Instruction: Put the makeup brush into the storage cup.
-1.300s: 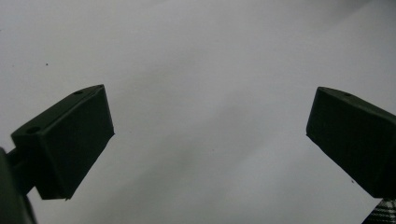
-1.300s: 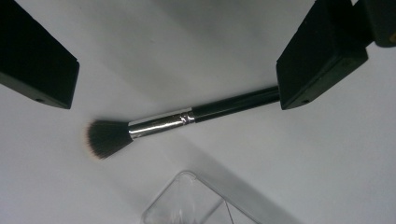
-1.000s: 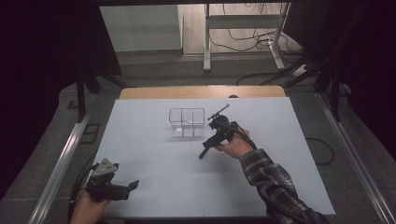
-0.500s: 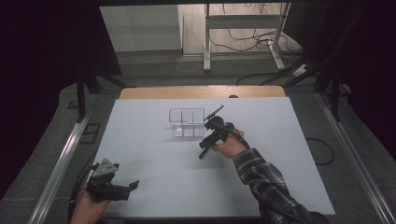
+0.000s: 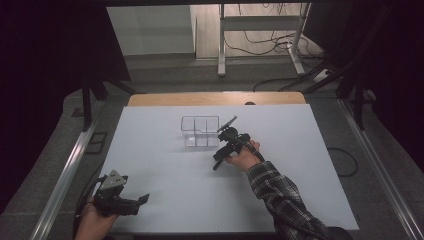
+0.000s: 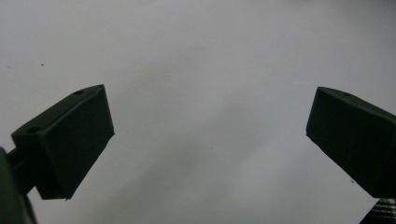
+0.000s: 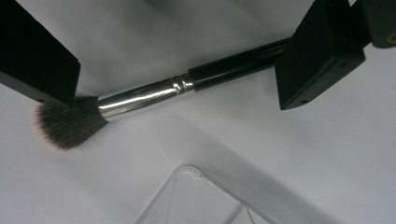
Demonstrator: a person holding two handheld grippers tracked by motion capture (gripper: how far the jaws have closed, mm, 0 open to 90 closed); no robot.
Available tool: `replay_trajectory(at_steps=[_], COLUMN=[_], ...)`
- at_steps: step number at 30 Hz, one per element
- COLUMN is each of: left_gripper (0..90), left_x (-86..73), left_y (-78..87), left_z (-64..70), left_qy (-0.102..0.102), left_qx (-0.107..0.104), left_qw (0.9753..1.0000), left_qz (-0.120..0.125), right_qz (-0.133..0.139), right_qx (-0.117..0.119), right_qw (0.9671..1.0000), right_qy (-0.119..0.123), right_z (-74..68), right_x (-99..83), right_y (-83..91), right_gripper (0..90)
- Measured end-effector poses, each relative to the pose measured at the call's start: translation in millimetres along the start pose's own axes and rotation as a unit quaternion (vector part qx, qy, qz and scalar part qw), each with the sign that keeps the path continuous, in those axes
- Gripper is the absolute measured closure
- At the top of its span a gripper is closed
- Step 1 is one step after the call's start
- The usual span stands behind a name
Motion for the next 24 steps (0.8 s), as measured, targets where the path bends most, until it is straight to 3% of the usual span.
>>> replay_trajectory(at_steps=[3,6,7,8,9,10,12,15,24], left_gripper=[1.4,1.4,1.4,1.4,1.4,1.4,1.4,1.4,1.6], left_x=[0.0,-0.2,-0.2,-0.3,-0.2,-0.4,-0.4,-0.2,0.7], left_y=[0.1,-0.2,-0.2,-0.3,-0.2,-0.2,-0.2,-0.4,0.3], left_z=[0.1,0.3,0.4,0.3,0.4,0.3,0.1,0.2,-0.6], left_qy=[0.000,-0.001,-0.001,-0.002,-0.002,-0.002,-0.001,-0.001,-0.003], left_qx=[0.000,0.000,0.000,0.000,0.000,0.000,0.000,0.000,0.004], left_qw=[1.0000,1.0000,1.0000,1.0000,1.0000,1.0000,1.0000,1.0000,1.0000], left_qz=[0.000,-0.001,-0.002,-0.002,-0.001,-0.002,-0.001,-0.002,0.004], right_qz=[-0.004,-0.015,-0.018,-0.028,-0.033,-0.043,-0.044,-0.045,-0.037], right_qx=[-0.008,-0.010,-0.013,-0.014,-0.014,-0.012,0.000,-0.003,0.015], right_qw=[0.9999,0.9998,0.9997,0.9995,0.9993,0.9990,0.9990,0.9989,0.9991], right_qy=[-0.004,-0.008,-0.009,-0.009,-0.003,0.003,0.001,0.011,-0.015], right_z=[3.2,9.1,11.8,15.2,17.0,19.7,23.3,24.9,34.0], right_x=[-1.5,-4.2,-4.3,-4.2,-4.7,-6.5,-8.0,-9.2,-12.2], right_y=[-2.3,-1.3,1.4,6.1,8.6,10.4,11.2,12.2,16.0], right_gripper=[6.6,25.0,36.0,58.2,73.1,78.8,79.6,79.6,79.6])
Point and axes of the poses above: each handheld gripper's, and its own axes: y roughly backward along the jaws, x roughly out of its top, z roughly to its right, the point moved 7 cm from there along -y, roughly forward along the jaws, and after that the axes turned 12 degrees about -y, right-handed, at the moved point
